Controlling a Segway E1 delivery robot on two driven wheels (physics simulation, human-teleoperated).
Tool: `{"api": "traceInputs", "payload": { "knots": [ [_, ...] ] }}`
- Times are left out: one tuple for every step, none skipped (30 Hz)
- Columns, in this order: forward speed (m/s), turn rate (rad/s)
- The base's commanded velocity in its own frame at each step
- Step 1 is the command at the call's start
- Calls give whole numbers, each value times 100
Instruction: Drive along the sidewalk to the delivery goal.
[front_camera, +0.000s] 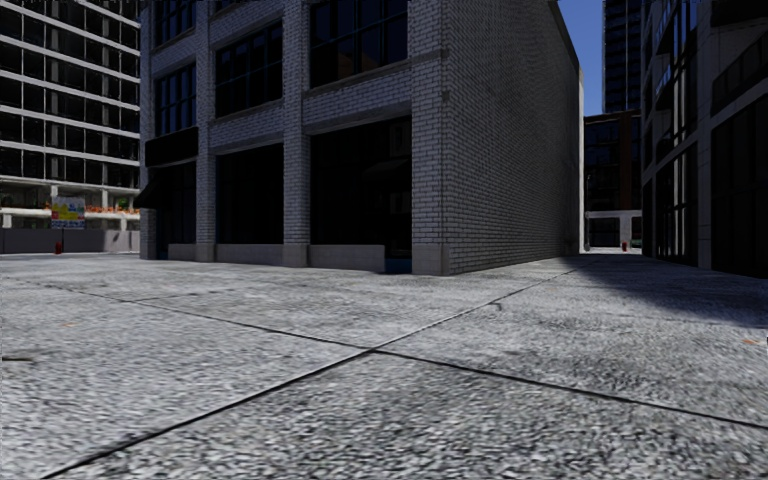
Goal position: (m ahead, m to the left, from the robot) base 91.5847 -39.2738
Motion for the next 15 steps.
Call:
{"api": "traceInputs", "payload": {
  "knots": [
    [200, -47],
    [200, -47],
    [200, -47],
    [200, -49],
    [200, -61],
    [200, -66],
    [200, -67],
    [200, -67],
    [200, -68],
    [200, -68],
    [200, -68],
    [200, -68],
    [200, -68],
    [200, -68],
    [200, -68]
  ]
}}
